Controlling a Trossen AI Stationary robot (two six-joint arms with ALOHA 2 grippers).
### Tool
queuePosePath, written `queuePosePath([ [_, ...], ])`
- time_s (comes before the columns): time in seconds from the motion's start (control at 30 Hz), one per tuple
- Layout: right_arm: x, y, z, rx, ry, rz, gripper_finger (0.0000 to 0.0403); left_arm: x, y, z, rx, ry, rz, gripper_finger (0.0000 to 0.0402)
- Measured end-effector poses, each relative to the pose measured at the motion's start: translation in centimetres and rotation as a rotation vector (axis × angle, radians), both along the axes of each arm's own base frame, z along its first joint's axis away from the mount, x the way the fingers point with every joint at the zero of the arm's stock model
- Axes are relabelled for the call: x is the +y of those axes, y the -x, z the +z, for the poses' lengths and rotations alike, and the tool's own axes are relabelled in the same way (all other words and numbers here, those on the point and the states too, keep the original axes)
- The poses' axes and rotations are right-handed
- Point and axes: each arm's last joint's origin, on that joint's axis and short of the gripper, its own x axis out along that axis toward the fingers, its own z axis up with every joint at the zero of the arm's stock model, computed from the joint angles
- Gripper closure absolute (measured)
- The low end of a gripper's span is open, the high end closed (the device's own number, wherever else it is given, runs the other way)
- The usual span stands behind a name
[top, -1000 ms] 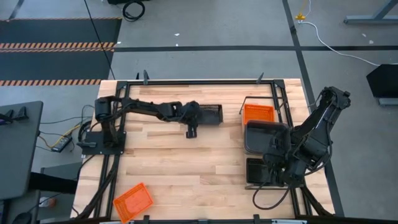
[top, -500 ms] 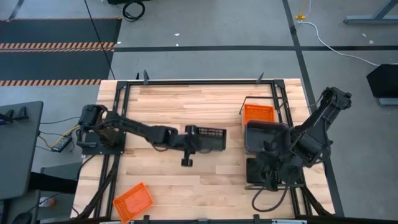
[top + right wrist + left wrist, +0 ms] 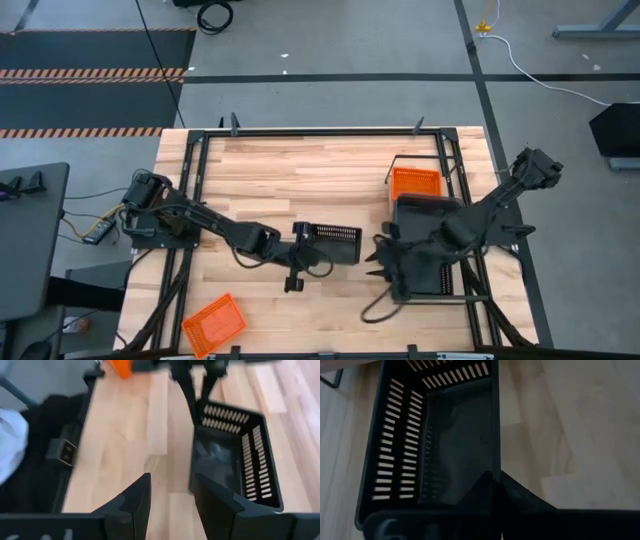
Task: Stack baskets on shelf by color
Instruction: Stack the black bin on top of the black bin on the shelf
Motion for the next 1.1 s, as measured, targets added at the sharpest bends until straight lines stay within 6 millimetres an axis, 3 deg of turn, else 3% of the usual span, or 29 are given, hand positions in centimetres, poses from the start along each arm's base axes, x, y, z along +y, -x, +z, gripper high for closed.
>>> queuePosePath([
  [0.23, -0.4, -3.5, -3.5, 0.128, 0.026, -0.017, 0.0251, -1.3, 0.8, -0.6, 0.002, 0.025, -0.006, 0.0390],
  [0.6, -0.1, -8.1, -5.3, 0.186, 0.081, 0.030, 0.0251, -1.5, 1.0, -1.6, -0.045, 0.051, -0.007, 0.0390],
  [0.93, -0.5, -10.1, -8.4, 0.304, 0.026, 0.016, 0.0251, -2.8, 1.5, -1.4, -0.087, 0.001, -0.001, 0.0390],
  [1.1, -1.2, -10.5, -9.0, 0.332, 0.017, -0.024, 0.0254, -3.0, 1.4, -1.2, -0.110, 0.007, -0.006, 0.0390],
])
